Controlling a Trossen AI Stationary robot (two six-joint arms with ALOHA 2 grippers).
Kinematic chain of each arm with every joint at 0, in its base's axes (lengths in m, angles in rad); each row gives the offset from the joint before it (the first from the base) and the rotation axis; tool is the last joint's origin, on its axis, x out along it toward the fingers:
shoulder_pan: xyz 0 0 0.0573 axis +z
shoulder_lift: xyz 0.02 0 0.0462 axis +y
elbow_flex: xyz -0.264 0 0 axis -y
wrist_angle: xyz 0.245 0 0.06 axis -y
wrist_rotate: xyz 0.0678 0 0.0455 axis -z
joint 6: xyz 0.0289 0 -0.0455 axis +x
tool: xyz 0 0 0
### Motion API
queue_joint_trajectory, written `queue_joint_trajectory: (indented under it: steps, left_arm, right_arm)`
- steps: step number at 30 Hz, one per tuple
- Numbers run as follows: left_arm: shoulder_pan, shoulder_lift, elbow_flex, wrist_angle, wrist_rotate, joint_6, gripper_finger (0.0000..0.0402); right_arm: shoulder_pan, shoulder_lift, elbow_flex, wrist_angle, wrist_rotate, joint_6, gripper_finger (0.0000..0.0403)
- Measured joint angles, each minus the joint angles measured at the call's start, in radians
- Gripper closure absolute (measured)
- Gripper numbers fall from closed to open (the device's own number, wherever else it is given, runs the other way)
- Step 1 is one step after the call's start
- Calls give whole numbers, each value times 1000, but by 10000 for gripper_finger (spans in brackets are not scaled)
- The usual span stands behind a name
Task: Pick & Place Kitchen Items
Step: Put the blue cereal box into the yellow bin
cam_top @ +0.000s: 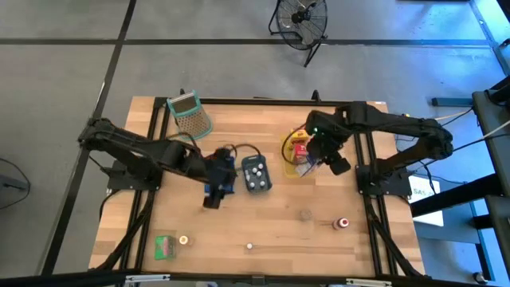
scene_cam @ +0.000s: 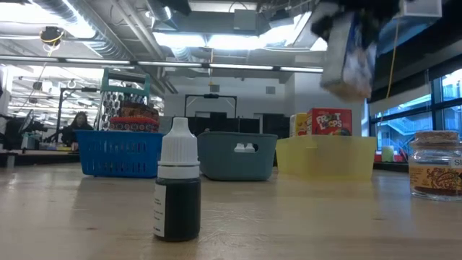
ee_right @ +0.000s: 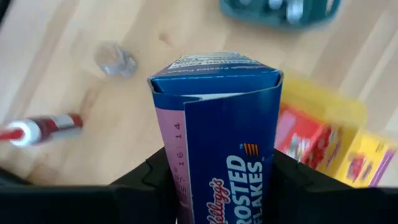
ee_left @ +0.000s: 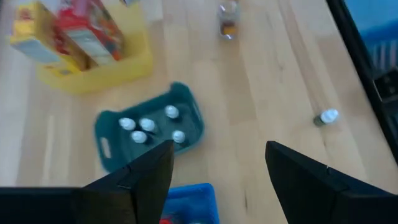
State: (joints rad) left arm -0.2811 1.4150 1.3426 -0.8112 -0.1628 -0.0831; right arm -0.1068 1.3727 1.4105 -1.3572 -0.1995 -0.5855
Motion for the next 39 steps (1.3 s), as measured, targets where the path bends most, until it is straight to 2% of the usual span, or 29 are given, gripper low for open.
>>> queue_joint_trajectory:
  steps: [8, 13, 17, 24, 39]
  left_arm:
    - [88, -78, 0, -2, 11, 61, 153]
    - [126, -79, -10, -29, 73, 89, 153]
    - [147, -81, -64, -16, 79, 115, 153]
    - [183, -84, -152, 72, 114, 129, 153]
    - [192, -87, -155, 112, 139, 142, 153]
  right_arm:
    - [-117, -1, -131, 118, -23, -104, 238]
    - [-114, 4, -165, 171, -22, -120, 238]
    - [-117, 14, -214, 199, -7, -121, 239]
    - [-117, 58, -273, 234, 76, -104, 239]
    - [-117, 185, -274, 338, 154, -106, 239]
